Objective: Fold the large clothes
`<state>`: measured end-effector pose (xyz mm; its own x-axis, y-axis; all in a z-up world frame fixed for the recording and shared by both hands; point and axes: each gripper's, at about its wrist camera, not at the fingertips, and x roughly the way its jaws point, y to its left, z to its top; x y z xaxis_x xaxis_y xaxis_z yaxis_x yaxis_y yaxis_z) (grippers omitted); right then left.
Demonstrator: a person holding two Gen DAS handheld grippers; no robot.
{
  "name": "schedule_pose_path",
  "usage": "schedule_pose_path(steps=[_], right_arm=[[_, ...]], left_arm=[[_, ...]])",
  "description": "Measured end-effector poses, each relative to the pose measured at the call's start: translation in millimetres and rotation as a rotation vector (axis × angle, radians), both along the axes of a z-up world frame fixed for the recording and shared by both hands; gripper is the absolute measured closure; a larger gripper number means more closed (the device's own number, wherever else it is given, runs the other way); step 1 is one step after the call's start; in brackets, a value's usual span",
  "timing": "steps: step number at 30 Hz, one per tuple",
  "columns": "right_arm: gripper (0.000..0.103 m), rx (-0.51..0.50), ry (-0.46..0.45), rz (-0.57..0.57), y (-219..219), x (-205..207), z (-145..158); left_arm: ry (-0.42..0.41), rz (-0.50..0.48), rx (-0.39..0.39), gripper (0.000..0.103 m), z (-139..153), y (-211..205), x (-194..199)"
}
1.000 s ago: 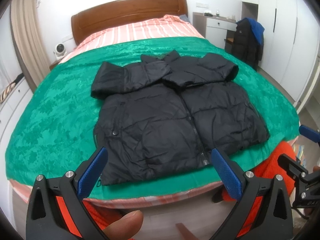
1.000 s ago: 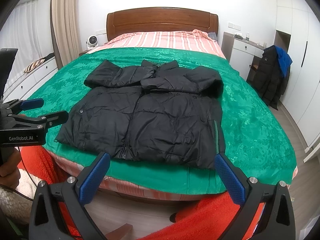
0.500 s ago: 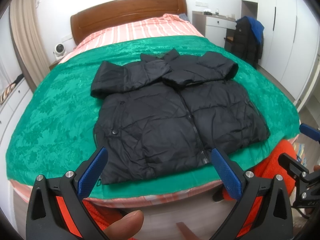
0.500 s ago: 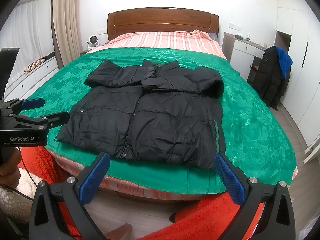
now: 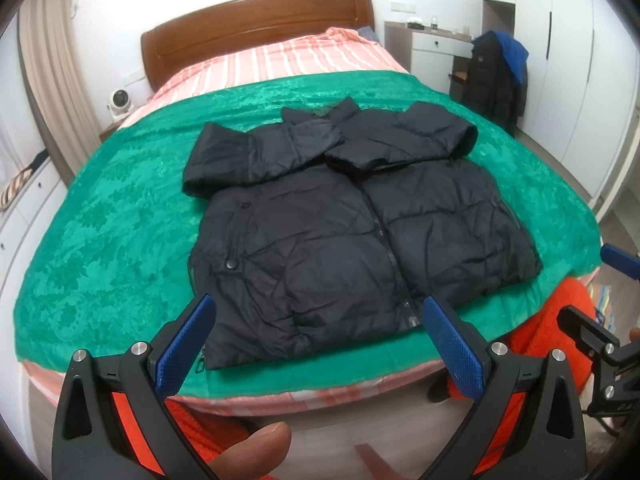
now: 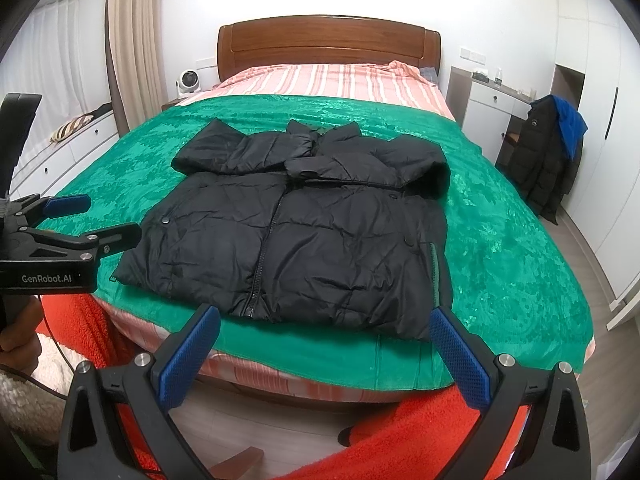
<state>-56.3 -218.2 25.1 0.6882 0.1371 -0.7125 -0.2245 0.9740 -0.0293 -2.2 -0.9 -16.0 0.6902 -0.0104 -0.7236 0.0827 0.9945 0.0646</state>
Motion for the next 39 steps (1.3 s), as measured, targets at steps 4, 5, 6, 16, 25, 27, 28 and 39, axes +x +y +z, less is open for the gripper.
schedule_pose_path(steps=[4,5,6,16,25,27,28,39], right_arm=[[0.001,-0.002,-0.011,0.001,0.6,-0.2,2.2],[0.001,-0.003,-0.014,0.001,1.0,-0.3,2.7],[0.001,-0.005,-0.017,0.002,2.1,-1.0,3.2],[0.001,-0.006,-0.017,0.013,4.0,-1.2,2.9],[0.001,-0.004,-0.014,0.012,5.1,-0.3,2.3],[0.001,-0.003,-0.014,0.012,5.4,-0.4,1.8],[0.001,-0.003,-0.014,0.013,5.6,-0.4,1.8],[0.001,-0.003,-0.017,0.018,7.1,-2.1,0.3]], left_arm=[[-0.009,0.001,0.0,0.0,2.2,0.2,-0.5],[-0.01,0.002,0.001,0.0,2.8,0.3,-0.3],[-0.012,0.003,0.001,0.0,3.1,0.6,-0.4],[-0.009,0.005,0.002,0.0,4.0,1.2,0.4],[-0.007,0.006,0.004,0.0,3.8,1.8,-0.2],[-0.006,0.008,0.005,0.0,3.1,2.3,-0.2],[-0.004,0.008,0.005,0.0,2.1,2.1,0.1],[-0.002,0.012,0.005,0.0,-0.1,1.9,0.7]])
